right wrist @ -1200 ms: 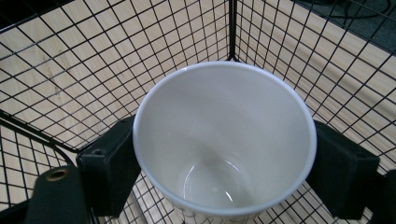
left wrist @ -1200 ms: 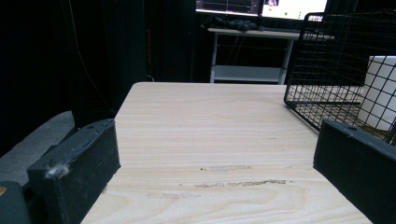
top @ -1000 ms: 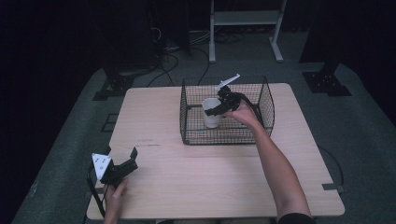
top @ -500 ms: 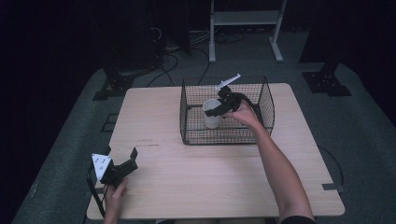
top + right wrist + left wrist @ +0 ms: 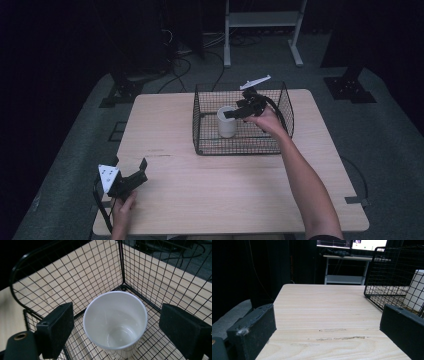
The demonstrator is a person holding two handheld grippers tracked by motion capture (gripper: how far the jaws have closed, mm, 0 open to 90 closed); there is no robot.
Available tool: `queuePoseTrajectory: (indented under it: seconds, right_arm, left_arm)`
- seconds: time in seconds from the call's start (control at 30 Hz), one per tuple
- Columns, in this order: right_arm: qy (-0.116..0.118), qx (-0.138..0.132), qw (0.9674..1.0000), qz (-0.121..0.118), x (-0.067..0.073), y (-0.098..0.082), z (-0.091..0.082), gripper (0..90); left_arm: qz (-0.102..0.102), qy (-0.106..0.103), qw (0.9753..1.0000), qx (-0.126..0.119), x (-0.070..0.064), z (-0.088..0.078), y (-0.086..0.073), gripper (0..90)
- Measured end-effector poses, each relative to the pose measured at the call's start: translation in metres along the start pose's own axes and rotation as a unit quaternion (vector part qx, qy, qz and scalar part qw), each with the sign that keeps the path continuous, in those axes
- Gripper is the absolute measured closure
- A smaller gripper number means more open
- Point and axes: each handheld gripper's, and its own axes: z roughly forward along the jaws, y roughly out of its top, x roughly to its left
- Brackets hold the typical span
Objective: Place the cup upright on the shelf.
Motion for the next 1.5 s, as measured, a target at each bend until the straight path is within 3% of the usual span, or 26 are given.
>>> queuePoseTrajectory:
  seconds: [0.63, 1.5]
  right_arm:
    - [0.002, -0.029, 0.9996, -0.002, 0.006, 0.000, -0.039, 12.3]
    - [0.020, -0.028, 0.9989, -0.030, 0.026, -0.025, -0.076, 12.4]
  left_arm:
    - [0.002, 0.000, 1.0000, 0.000, -0.001, 0.000, 0.000, 0.0]
    - [0.004, 0.001, 1.0000, 0.000, -0.001, 0.000, 0.000, 0.0]
